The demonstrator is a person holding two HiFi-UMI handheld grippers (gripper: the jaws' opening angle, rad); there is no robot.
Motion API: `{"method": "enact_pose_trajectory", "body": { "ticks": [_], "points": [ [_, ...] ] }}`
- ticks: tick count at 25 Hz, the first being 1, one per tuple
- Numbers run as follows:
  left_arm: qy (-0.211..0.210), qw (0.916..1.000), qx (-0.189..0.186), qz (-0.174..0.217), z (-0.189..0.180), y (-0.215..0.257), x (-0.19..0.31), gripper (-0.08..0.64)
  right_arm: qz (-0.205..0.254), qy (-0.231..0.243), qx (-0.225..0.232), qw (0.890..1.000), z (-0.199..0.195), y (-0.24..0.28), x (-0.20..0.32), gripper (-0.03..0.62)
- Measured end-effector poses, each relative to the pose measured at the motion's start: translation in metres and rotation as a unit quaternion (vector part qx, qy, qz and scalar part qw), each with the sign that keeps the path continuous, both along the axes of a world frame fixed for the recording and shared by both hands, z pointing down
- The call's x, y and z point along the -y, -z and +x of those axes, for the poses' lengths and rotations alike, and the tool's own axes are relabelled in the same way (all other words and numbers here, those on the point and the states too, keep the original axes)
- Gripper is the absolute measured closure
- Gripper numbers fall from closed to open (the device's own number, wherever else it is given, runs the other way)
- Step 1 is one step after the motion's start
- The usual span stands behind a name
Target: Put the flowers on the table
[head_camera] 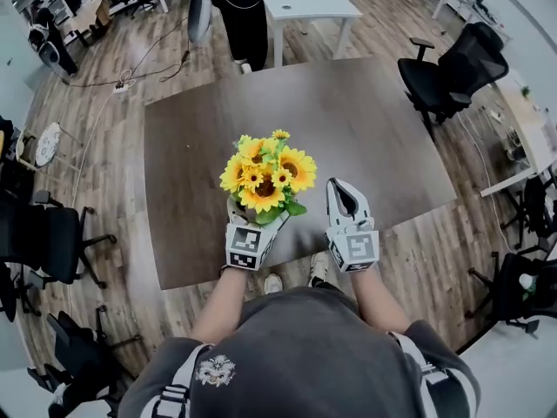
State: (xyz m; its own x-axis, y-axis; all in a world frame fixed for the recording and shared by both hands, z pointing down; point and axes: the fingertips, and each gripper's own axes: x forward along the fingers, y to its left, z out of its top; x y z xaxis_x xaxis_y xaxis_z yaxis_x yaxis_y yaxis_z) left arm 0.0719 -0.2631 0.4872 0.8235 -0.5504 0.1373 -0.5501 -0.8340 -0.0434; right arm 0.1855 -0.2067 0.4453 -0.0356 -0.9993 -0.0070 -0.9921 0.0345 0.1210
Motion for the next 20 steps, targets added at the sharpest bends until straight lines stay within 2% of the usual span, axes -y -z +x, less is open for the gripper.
{"method": "enact_pose_trajectory", "body": {
  "ticks": [5, 10, 17, 20],
  "points": [
    [0.041, 0.999, 0.017, -0.007, 0.004, -0.001, 0.023, 0.025, -0.008, 0.038, 0.01, 0.999, 0.014, -0.005, 0.034, 0.569],
    [0.078, 0.9953, 0.057, -0.007, 0.011, -0.033, 0.041, 0.025, -0.019, 0.075, 0.017, 0.997, 0.029, -0.016, 0.064, 0.569],
    [0.137, 0.988, 0.065, -0.027, 0.014, -0.053, 0.059, 0.025, -0.045, 0.138, 0.033, 0.989, 0.037, -0.05, 0.092, 0.569],
    [0.169, 0.9822, 0.073, -0.039, 0.005, -0.067, 0.063, 0.025, -0.05, 0.165, 0.043, 0.984, 0.039, -0.062, 0.096, 0.569]
  ]
}}
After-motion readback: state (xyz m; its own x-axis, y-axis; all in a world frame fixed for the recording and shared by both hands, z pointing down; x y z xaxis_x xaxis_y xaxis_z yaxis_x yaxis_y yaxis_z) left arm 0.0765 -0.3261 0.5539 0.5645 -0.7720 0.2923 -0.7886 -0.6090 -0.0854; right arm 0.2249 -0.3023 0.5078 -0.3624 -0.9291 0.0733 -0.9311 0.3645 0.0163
